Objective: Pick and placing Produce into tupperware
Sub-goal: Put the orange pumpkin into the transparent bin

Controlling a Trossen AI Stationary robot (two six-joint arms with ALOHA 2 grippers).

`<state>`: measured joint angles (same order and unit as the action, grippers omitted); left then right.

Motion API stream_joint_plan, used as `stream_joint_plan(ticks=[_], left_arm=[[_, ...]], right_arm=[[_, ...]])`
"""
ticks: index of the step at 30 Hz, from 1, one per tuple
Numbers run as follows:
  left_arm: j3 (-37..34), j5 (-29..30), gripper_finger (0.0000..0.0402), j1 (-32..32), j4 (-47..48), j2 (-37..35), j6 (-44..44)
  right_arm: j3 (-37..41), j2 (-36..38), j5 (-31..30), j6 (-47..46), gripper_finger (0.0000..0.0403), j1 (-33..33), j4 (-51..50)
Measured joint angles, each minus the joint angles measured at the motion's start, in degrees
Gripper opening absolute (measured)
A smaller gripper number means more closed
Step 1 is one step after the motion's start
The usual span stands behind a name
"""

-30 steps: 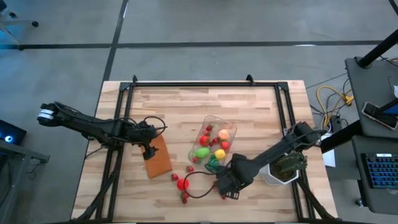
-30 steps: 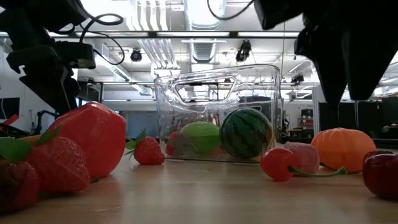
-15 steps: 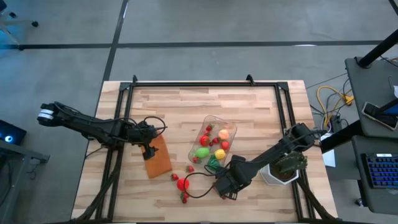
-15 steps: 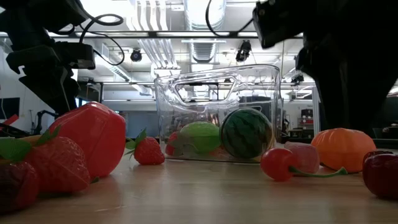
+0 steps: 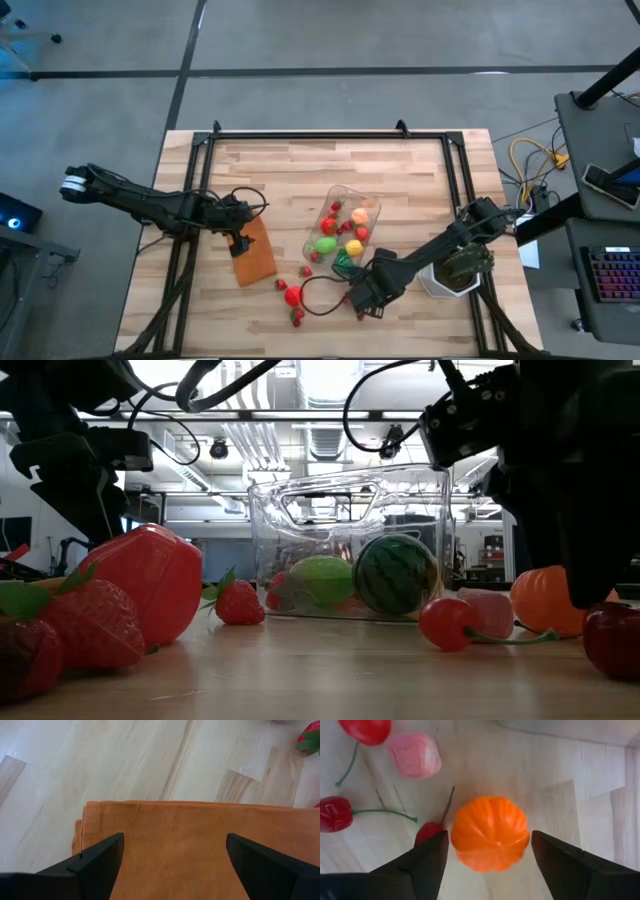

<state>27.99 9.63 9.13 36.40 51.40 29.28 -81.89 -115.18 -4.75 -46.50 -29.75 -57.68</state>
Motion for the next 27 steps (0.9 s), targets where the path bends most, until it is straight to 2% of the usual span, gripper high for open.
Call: stream_joint_plan(ticks=[15, 21, 24, 27], left_arm=[[0.0, 0.0, 0.0336, 0.0, -0.04, 0.0, -0.07], [0.0, 0.01, 0.0336, 0.0, -0.04, 0.0, -0.07], [0.0, 0.02, 0.0336, 0.0, -0.04, 0.0, -0.09], [0.0, 0.02, 0.0336, 0.0, -0.09, 0.0, -0.11]], right_arm=[[1.18, 0.31, -1.06, 0.0, 0.0228, 0.16, 0.99], [-3.08, 1.52, -0.63, -0.02, 0.023, 0.27, -6.71], [-6.6, 4.5, -3.54, -0.02, 0.023, 0.48, -12.34], [-9.82, 7.76, -9.76, -0.18, 0.023, 1.75, -15.16]])
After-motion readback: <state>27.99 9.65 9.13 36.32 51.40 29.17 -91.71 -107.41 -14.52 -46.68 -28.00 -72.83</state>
